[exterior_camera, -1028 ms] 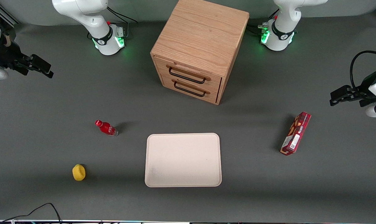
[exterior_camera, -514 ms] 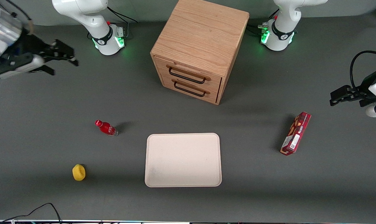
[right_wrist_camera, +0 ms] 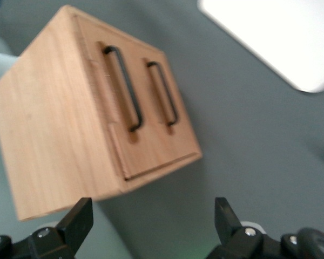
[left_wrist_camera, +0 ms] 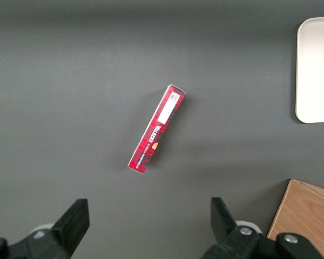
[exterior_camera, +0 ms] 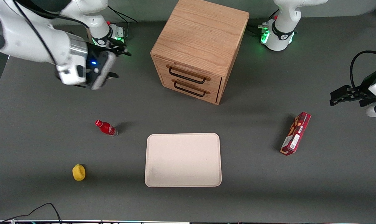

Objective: Open upper drawer
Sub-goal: 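Move the right gripper toward the upper drawer's black handle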

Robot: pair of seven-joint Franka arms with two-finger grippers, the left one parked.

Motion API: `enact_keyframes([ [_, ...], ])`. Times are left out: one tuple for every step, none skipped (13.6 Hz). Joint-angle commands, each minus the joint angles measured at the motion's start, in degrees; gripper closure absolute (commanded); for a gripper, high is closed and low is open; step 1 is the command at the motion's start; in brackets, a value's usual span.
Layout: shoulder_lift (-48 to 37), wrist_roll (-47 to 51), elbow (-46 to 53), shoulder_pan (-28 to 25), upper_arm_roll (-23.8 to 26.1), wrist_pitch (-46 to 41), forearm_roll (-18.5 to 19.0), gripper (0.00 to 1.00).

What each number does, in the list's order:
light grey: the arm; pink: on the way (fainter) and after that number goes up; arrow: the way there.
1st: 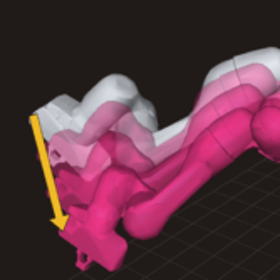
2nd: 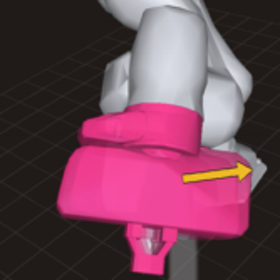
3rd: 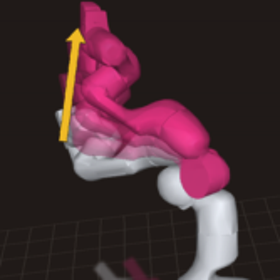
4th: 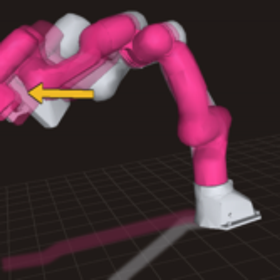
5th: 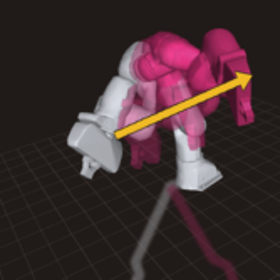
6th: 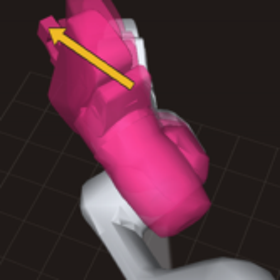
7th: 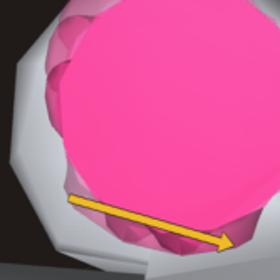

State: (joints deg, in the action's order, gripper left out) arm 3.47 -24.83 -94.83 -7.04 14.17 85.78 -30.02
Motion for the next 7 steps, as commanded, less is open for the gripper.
enact_keyframes([
  [9.0, -1.4, 4.3, 0.1, 5.7, 1.4, -2.1, 0.0],
  [10.9, -1.4, 4.3, 0.0, 7.2, 3.4, -1.9, 0.0],
  [12.9, -0.9, 4.3, -0.1, 8.5, 5.7, -1.5, 0.0],
  [15.0, -0.9, 4.3, -0.1, 10.2, 7.3, -1.4, 0.0],
  [16.5, -0.8, 4.3, -0.1, 11.0, 9.0, -1.2, 0.0],
  [17.4, -0.8, 4.3, -0.5, 11.2, 10.5, -1.2, 0.0],
  [18.5, -0.2, 4.3, -1.2, 11.2, 11.9, -0.9, 0.0],
])
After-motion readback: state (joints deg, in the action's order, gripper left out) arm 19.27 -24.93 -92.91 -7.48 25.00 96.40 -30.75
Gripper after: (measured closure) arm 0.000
